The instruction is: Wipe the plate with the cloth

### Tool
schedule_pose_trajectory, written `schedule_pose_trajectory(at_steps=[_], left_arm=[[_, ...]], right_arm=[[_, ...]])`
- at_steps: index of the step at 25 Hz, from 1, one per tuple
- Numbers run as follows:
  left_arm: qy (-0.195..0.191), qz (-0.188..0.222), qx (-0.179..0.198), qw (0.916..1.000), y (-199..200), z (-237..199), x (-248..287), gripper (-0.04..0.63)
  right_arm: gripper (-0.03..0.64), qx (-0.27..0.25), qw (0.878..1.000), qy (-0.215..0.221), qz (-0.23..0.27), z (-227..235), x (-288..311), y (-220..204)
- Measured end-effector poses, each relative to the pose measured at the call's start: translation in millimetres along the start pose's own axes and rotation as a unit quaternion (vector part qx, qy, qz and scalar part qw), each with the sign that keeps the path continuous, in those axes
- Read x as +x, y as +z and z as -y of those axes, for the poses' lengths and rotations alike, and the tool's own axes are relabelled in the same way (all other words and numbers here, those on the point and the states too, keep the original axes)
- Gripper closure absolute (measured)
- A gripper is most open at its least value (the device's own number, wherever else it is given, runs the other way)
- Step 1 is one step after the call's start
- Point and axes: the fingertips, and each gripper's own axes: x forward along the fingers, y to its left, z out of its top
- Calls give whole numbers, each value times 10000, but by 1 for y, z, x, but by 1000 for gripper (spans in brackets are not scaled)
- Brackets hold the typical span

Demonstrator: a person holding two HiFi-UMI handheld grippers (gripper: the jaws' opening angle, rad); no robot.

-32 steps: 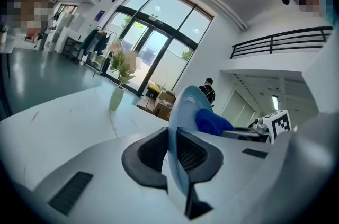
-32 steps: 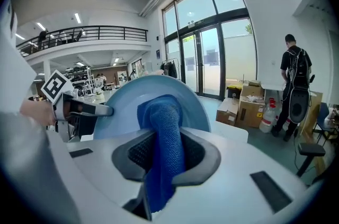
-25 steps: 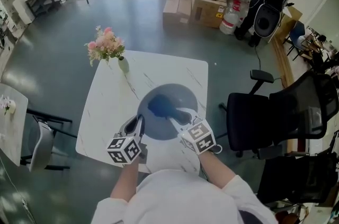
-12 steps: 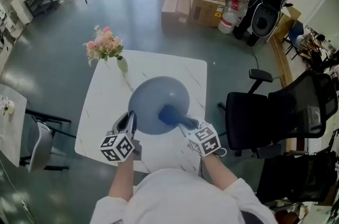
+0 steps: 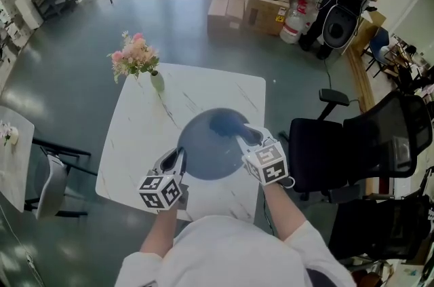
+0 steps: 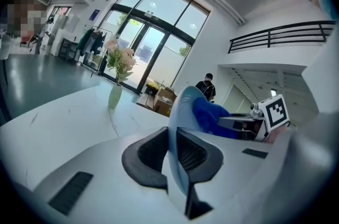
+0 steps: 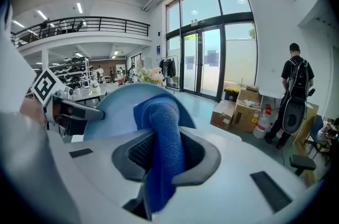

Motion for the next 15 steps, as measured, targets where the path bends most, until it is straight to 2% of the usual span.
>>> schedule_pose_trajectory(at_steps=[3, 6, 11, 15], left_arm=[[6, -53, 2, 10000, -4, 2, 3, 549], [47, -41, 44, 10000, -2, 0, 5, 549], [188, 117, 37, 9997, 13, -12, 2, 548], [312, 298, 32, 9991, 28, -23, -2, 548]], right_arm=[[525, -144, 9991, 389, 54, -32, 13, 11], [525, -279, 9957, 885, -74, -72, 23, 4], [525, -498, 9838, 1640, -533, -127, 30, -23], [525, -594, 9740, 1933, -1019, -141, 27, -49]])
